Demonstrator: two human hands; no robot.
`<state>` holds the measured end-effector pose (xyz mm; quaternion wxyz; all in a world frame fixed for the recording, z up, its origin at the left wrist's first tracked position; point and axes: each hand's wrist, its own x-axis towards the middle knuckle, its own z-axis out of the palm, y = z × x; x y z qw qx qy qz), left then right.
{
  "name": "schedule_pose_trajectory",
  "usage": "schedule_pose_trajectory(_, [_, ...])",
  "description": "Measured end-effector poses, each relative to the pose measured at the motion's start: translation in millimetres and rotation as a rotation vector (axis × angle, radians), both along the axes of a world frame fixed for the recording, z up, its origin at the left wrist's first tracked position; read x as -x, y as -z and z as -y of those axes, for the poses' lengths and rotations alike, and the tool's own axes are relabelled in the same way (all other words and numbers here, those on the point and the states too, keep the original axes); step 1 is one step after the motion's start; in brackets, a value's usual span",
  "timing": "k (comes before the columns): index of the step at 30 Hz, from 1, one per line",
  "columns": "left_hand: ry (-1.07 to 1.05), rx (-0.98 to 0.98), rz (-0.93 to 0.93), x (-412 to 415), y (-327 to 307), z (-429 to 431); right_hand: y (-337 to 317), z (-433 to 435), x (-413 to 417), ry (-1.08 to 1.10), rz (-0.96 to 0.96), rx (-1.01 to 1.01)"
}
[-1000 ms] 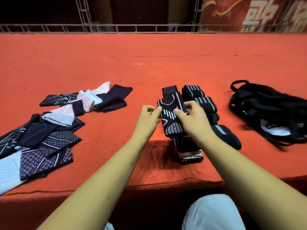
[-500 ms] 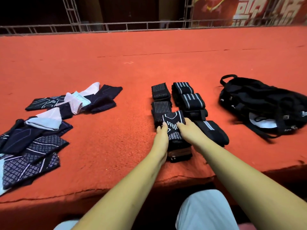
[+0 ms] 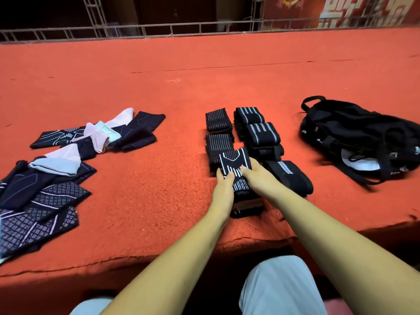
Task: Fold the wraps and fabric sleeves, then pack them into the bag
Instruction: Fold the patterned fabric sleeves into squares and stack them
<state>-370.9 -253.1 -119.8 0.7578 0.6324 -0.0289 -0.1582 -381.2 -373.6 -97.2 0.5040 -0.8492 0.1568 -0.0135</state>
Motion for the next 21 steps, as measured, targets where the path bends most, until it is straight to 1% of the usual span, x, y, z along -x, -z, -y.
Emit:
schedule_pose_trajectory(2, [0.031,-0.067,0.016,2.2,-3.0,-5.9,-14.5,-10.1,7.6,0.007,-0.005,0.024])
schedule_pose_trajectory(5, [0.068,-0.104,-0.012,-2.9,-11.6,-15.1,-39.2,-20.8,12.4,0.046,-0.041,0.054])
schedule_pose_trajectory(8, [0.096,-0.165,-0.034,-18.6,-20.1,-29.7,-61.1,-24.7,10.6,0.1,-0.021,0.197])
schedule_pose_trajectory(10, [0.128,-0.241,-0.01,-24.1,-34.8,-43.6,-75.9,-31.6,8.6,0.104,0.011,0.295])
schedule_pose_trajectory(11, [0.124,-0.248,-0.003,-26.1,-42.3,-51.0,-83.0,-37.0,6.9,0.103,0.035,0.337])
schedule_pose_trajectory(16, [-0.001,-0.203,0.002,-42.1,-61.3,-101.1,-108.9,-83.2,-12.0,0.043,0.232,0.419])
schedule_pose_trajectory(18, [-0.087,-0.222,0.026,-44.4,-66.7,-134.4,-111.5,-114.0,-22.9,-0.006,0.249,0.42])
schedule_pose_trajectory(21, [-0.219,-0.336,0.102,-48.3,-67.1,-199.5,-101.9,-166.5,-38.9,-0.128,0.228,0.394])
